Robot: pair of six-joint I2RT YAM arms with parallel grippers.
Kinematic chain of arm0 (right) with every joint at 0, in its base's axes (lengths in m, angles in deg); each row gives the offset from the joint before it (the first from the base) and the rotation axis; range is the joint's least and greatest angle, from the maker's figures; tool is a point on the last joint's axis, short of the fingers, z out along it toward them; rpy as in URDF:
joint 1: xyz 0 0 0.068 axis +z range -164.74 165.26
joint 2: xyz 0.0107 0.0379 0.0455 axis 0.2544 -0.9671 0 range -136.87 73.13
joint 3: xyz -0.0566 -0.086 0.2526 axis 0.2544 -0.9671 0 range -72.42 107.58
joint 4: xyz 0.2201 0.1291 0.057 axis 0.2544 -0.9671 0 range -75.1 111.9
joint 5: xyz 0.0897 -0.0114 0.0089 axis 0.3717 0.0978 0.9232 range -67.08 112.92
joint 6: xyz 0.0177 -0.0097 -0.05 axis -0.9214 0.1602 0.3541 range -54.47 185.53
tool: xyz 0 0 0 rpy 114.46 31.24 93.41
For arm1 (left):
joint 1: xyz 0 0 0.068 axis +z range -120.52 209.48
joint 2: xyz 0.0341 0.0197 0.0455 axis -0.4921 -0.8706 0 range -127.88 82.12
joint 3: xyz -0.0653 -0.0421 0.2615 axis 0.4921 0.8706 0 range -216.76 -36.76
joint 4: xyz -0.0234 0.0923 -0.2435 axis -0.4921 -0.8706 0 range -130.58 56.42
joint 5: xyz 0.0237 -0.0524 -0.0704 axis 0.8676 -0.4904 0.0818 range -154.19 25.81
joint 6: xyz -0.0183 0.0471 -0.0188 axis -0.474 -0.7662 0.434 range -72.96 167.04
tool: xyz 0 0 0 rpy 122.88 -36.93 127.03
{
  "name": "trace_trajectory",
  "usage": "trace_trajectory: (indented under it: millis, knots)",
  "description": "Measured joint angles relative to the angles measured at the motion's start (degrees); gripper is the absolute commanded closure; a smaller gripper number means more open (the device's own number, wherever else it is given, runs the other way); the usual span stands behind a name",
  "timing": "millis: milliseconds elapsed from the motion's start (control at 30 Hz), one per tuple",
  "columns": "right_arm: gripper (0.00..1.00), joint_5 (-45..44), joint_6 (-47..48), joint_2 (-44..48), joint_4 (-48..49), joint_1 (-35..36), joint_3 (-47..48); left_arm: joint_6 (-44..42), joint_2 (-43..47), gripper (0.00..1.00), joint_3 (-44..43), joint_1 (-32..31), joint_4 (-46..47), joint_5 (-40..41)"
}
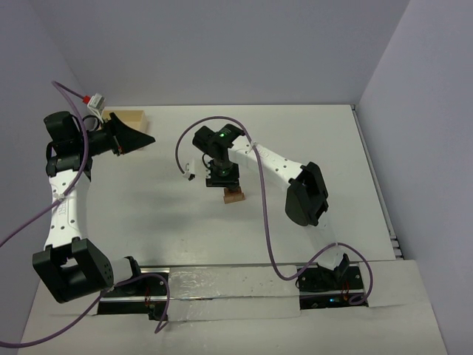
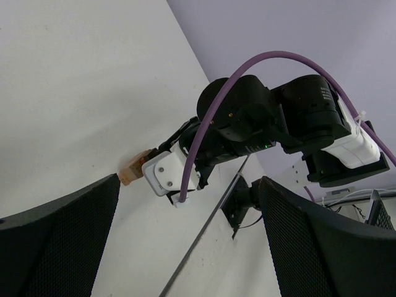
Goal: Build the wood block tower
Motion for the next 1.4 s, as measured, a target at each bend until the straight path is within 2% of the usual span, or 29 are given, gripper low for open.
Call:
trace_trajectory:
  millis: [1033,1400]
  knots:
    - [0.9,-1.2,0.0,-1.0,0.0,0.9,0.2,1.4,0.7,0.01,1.3,0.2,2.1,-0.6]
    - [0.79,-1.2,0.0,-1.1,0.0,1.0,0.5,1.4,1.0,0.01,1.5,0.2,2.6,-0.8]
